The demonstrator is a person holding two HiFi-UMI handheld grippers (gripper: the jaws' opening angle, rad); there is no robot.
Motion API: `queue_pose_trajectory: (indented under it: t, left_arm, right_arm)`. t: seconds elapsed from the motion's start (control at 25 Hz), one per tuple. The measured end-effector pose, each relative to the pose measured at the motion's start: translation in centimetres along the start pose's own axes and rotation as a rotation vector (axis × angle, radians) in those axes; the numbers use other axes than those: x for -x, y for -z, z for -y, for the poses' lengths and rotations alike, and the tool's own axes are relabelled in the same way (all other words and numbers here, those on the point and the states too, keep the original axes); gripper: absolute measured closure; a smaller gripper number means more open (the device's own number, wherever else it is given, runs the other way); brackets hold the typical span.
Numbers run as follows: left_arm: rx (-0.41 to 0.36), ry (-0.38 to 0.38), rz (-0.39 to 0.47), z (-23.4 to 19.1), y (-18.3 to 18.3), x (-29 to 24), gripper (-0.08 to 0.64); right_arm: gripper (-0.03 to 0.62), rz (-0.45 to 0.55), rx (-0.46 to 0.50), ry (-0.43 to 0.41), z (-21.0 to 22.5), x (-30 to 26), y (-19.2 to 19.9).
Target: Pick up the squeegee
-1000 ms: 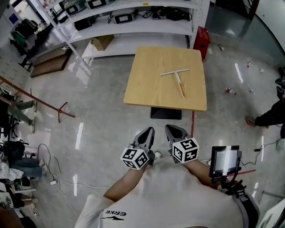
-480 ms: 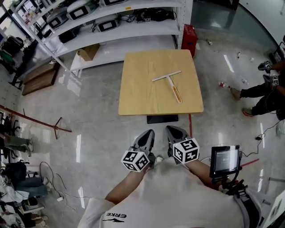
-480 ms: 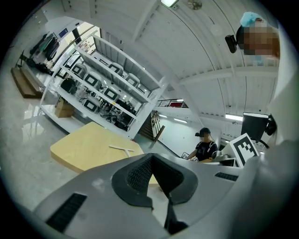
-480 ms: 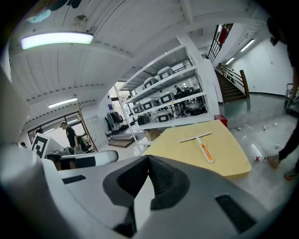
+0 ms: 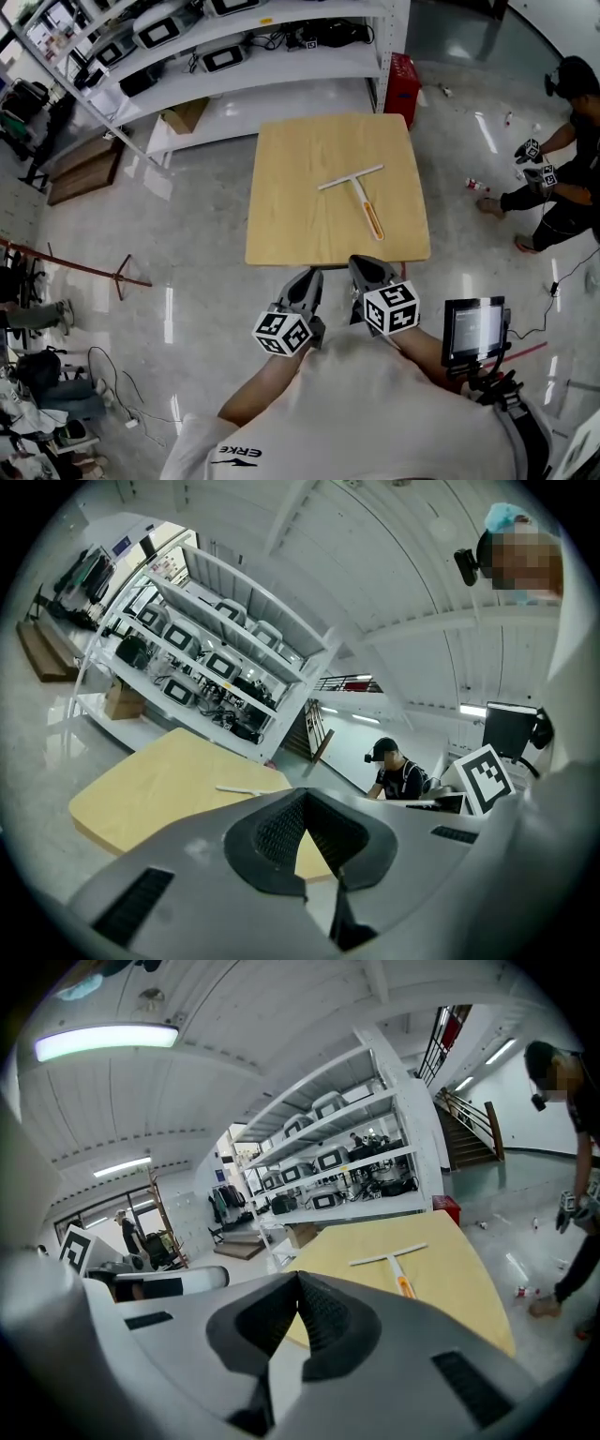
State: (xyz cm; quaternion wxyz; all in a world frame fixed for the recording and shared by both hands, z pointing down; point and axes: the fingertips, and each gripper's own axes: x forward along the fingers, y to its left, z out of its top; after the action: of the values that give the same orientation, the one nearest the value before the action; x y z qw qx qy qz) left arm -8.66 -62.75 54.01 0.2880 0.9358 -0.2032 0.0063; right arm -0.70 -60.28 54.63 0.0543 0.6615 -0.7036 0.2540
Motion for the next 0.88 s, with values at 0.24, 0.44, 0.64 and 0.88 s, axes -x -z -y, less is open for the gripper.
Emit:
queue_pose_trajectory:
  t: [0.24, 0.44, 0.64, 0.88]
  left_arm:
    - [-0.012, -0.009, -0.049, -2.8, -0.7, -7.5, 0.557]
    - [-0.016, -0.009, -0.066, -3.1, -1.5, -10.9, 0.557]
    - [-0.011, -0.004, -0.085, -2.9, -1.1, -11.5, 0.557]
    - [0.001, -0.024, -0.102, -3.7, -1.2, -13.6, 0.557]
  right_arm:
    - [0.588, 0.000, -0.023, -0.005, 5.7, -4.9, -2.5]
    - [0.588, -0.006, -0.038, 0.023, 8.7, -6.0, -3.9]
    - [0.588, -0.028, -0.040, 0.060, 9.7, -5.8, -3.0]
    - [0.588, -0.066, -0.026, 0.097, 12.5, -7.5, -3.2]
